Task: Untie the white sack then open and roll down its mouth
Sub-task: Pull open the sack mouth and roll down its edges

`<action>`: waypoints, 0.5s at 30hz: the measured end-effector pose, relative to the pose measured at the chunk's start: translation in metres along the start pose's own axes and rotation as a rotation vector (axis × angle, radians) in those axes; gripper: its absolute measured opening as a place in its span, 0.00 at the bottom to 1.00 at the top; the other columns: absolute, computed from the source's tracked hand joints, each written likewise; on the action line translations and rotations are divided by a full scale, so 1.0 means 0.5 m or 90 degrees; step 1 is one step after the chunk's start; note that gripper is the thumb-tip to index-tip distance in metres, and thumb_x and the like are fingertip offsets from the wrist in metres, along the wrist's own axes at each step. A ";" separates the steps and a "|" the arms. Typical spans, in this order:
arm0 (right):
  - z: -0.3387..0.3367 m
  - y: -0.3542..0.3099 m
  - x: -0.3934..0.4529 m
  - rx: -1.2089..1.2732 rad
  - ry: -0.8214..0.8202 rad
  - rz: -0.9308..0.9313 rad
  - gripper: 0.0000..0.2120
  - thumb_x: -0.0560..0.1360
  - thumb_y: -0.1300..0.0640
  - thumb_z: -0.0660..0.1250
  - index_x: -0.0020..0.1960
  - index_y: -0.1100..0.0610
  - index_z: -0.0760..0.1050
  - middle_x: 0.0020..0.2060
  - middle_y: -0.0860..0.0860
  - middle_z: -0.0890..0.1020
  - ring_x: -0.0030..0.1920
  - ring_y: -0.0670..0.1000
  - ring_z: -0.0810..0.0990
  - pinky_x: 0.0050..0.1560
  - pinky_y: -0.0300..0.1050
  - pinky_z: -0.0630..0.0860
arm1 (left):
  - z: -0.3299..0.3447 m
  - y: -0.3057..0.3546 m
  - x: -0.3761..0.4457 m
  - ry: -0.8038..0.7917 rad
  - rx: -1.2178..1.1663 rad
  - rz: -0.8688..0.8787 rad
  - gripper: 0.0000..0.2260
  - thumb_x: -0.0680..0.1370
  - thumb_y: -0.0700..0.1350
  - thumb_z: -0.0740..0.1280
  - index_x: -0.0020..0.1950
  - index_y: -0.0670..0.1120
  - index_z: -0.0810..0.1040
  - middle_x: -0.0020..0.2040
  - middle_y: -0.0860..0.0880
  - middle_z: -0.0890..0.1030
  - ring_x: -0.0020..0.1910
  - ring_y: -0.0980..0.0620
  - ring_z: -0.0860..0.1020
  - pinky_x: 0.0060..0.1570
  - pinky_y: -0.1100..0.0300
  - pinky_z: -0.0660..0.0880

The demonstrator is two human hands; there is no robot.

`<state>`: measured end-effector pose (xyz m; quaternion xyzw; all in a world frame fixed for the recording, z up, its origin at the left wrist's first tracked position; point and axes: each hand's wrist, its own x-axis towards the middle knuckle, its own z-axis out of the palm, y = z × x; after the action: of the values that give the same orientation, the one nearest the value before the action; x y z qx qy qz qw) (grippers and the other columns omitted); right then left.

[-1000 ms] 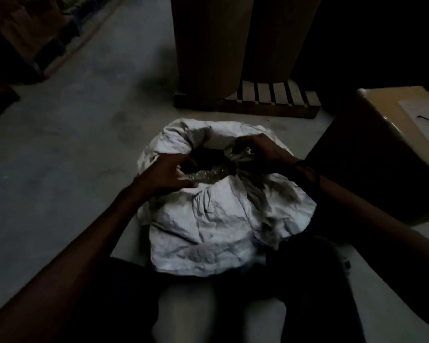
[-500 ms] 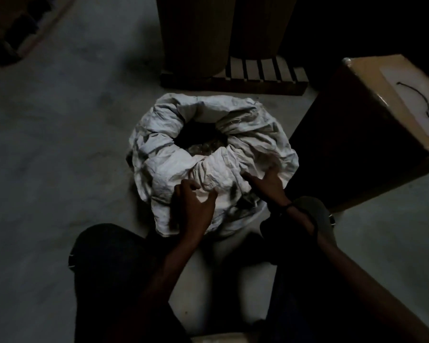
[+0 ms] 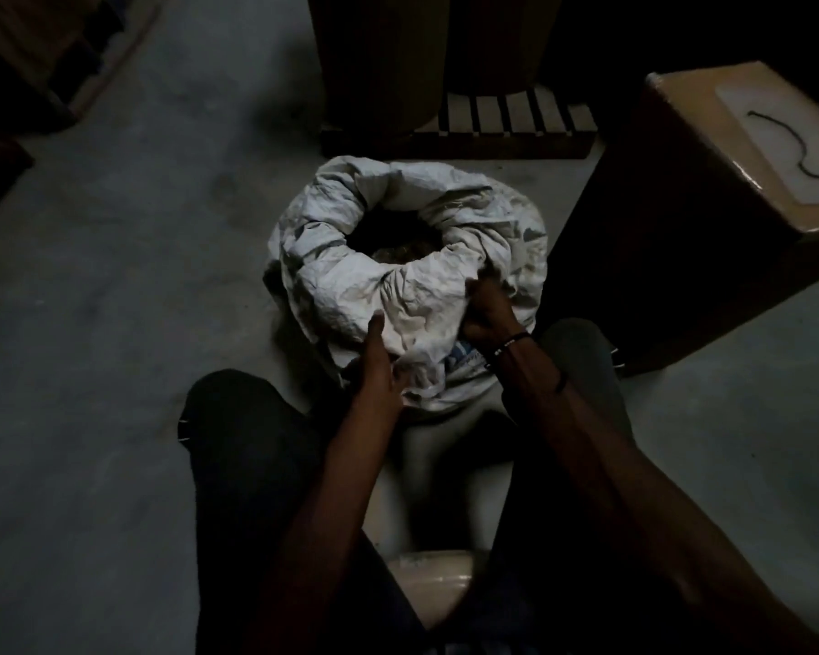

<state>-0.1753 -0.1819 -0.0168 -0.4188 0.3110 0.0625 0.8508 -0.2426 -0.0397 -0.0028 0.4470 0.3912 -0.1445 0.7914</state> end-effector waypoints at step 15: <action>0.000 -0.043 -0.061 -0.101 0.046 -0.014 0.12 0.75 0.57 0.70 0.56 0.59 0.80 0.49 0.56 0.83 0.48 0.55 0.83 0.49 0.51 0.85 | 0.085 0.070 -0.045 -0.237 -0.257 0.059 0.22 0.86 0.49 0.51 0.78 0.42 0.65 0.77 0.39 0.67 0.78 0.39 0.64 0.74 0.41 0.63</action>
<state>-0.1916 -0.1908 0.0153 -0.4902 0.3311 0.0625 0.8039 -0.2161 -0.0577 0.0474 0.2636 0.2390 -0.1067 0.9284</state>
